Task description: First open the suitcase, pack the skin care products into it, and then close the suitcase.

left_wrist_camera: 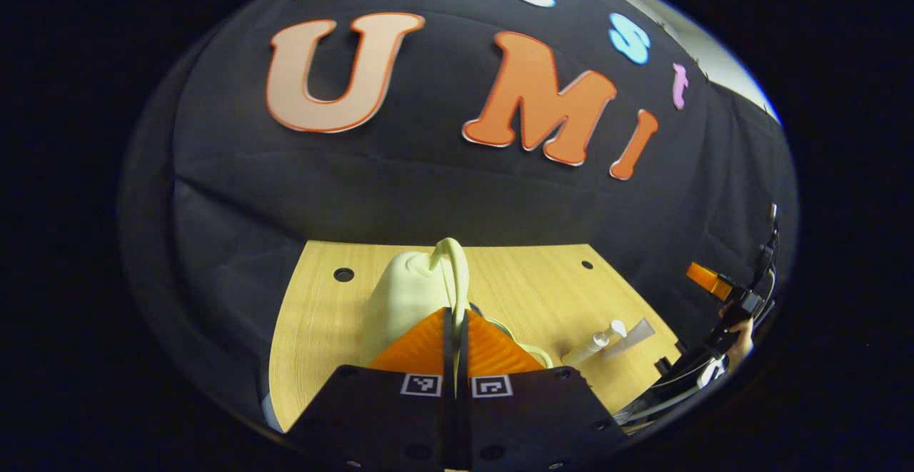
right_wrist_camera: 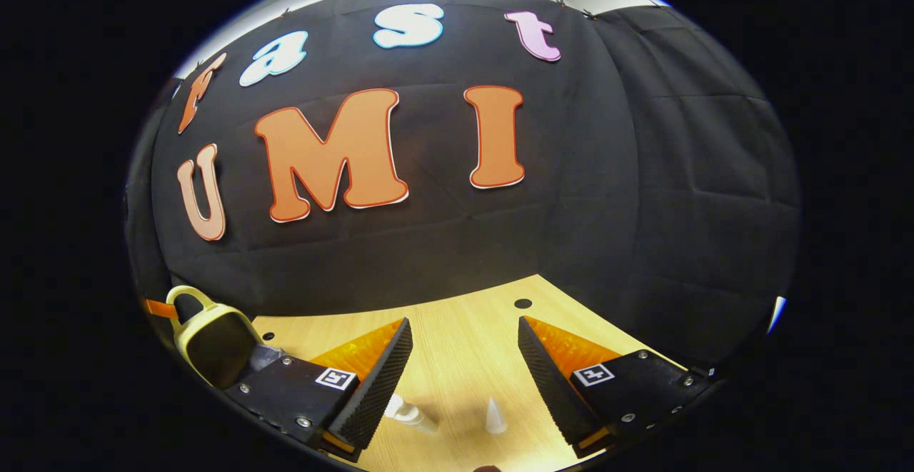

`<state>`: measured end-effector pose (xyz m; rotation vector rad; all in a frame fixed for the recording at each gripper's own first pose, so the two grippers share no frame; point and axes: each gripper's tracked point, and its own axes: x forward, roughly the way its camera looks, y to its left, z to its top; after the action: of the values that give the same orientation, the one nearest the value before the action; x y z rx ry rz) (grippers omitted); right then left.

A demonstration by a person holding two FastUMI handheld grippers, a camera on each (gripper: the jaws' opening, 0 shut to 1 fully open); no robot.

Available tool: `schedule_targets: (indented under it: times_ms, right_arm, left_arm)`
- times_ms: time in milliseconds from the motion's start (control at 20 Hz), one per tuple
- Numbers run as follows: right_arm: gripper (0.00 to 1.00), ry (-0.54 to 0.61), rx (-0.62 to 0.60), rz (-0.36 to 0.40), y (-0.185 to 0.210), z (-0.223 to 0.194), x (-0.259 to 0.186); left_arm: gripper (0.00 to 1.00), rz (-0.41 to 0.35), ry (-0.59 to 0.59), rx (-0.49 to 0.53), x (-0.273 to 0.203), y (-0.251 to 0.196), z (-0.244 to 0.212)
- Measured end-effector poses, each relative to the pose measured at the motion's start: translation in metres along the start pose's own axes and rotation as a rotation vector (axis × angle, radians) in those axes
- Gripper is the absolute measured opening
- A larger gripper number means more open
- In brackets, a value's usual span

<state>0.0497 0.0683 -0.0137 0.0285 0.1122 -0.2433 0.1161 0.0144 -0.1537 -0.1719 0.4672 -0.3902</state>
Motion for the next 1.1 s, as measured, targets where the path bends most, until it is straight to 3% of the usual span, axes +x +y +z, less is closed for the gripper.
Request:
schedule_targets:
  times_ms: [200, 450, 800, 1100]
  right_arm:
    - [0.95, -0.012, 0.021, -0.004, 0.028, 0.003, -0.012]
    - [0.95, -0.016, 0.048, 0.008, 0.054, 0.004, -0.022]
    - [0.95, 0.034, 0.151, -0.004, 0.052, -0.007, -0.023]
    - [0.95, 0.064, 0.189, -0.020, 0.043, -0.019, -0.025]
  left_arm:
    - [0.01, -0.038, -0.046, -0.166, -0.015, 0.051, 0.007]
    - [0.01, -0.031, -0.066, -0.359, -0.028, 0.130, -0.020]
    - [0.01, -0.025, -0.069, -0.664, -0.019, 0.235, -0.115]
    - [0.01, 0.086, 0.102, -0.832, 0.010, 0.270, -0.209]
